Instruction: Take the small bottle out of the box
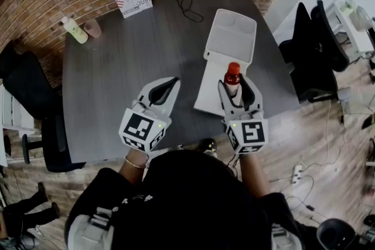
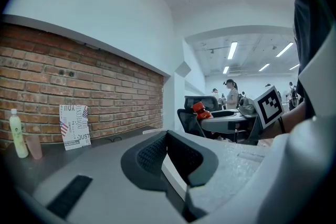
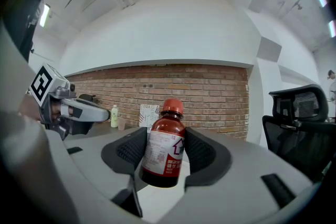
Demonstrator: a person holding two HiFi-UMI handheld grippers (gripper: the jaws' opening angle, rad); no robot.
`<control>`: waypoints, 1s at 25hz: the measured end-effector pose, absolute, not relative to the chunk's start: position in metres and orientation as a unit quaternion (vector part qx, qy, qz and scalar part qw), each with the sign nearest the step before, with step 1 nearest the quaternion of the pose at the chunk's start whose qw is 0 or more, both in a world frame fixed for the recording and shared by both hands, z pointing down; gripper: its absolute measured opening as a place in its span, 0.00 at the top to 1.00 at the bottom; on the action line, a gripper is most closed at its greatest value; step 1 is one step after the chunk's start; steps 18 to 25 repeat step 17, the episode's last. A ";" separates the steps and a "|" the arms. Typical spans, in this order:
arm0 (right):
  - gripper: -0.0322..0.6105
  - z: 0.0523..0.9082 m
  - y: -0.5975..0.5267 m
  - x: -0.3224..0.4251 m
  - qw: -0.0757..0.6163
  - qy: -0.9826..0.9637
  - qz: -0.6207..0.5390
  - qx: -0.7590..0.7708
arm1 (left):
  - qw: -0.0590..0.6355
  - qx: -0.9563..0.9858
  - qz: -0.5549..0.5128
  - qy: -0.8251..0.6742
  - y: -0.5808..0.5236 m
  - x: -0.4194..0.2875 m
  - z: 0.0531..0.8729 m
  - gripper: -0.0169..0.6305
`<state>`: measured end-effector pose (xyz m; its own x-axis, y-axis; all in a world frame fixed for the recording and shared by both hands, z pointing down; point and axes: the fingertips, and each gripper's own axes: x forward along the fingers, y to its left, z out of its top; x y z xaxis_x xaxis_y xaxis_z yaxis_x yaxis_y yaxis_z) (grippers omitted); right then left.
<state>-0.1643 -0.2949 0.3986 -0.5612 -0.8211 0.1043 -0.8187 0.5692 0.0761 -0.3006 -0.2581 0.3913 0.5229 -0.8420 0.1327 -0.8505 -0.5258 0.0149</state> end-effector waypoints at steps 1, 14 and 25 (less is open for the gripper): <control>0.60 0.399 -0.294 -0.163 0.064 -0.883 -0.009 0.465 | 0.039 0.872 0.054 -0.485 -0.258 -0.300 0.391 0.98; 0.60 0.400 -0.295 -0.155 0.066 -0.879 -0.011 0.472 | 0.041 0.875 0.057 -0.479 -0.261 -0.293 0.395 0.98; 0.60 0.401 -0.297 -0.154 0.067 -0.878 -0.010 0.473 | 0.045 0.876 0.057 -0.478 -0.263 -0.292 0.397 0.98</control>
